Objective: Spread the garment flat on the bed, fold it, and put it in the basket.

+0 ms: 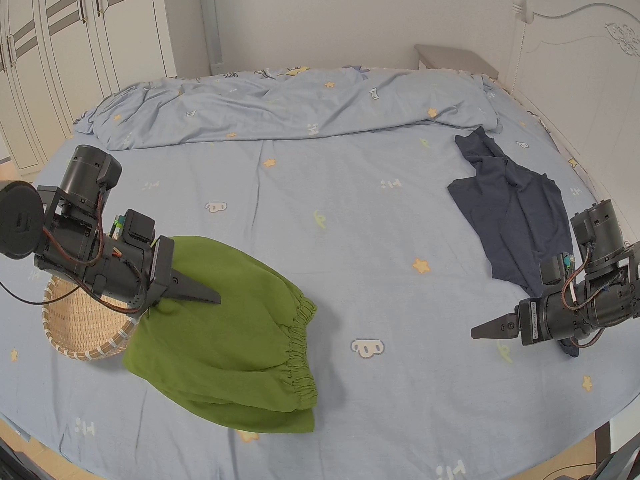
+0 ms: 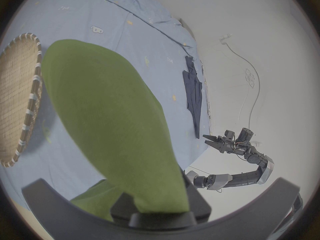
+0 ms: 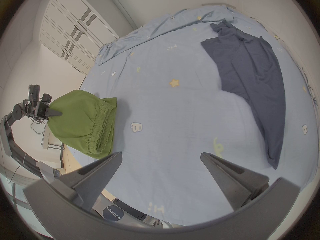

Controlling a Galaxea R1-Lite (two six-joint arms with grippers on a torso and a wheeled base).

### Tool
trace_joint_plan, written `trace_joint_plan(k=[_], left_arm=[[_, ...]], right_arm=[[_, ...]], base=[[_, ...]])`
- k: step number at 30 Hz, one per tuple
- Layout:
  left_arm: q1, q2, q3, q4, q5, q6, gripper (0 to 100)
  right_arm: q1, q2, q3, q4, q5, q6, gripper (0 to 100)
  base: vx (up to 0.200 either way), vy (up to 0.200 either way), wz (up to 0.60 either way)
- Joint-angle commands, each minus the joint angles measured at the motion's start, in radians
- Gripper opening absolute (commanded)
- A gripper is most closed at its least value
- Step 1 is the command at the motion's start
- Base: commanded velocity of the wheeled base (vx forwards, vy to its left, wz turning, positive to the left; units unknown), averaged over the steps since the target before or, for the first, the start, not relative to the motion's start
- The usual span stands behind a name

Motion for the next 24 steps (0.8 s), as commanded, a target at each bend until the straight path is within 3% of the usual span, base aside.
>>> trace_joint_plan(k=[1,11,15,20,24], left_arm=[[-0.016,-0.002,0.008,-0.001,-0.001,0.001,0],[-0.044,-0.003,0.025,-0.001,0.007,0.007,0],[-0.053,-0.048,0.050,-0.001,0.015,0.063,0],[-0.096,-0.115,0.050,-0.001,0.015,0.223,0],[-0.104,-0.147,0.024,-0.001,0.015,0.277,0]], right_arm=[[0.001,0.001,0.001,0.000,0.000,0.000,100],[0.001,0.001,0.001,0.001,0.000,0.000,100],[0.007,-0.002,0.001,0.001,0.000,-0.001,100],[0.004,0.002,0.001,0.001,0.000,-0.001,100],[0.005,0.009,0.001,0.001,0.000,-0.001,100]], base=[[0.000,0.200,0.00],[0.000,0.200,0.00],[0.000,0.050,0.00],[0.000,0.000,0.00],[0.000,0.000,0.00]])
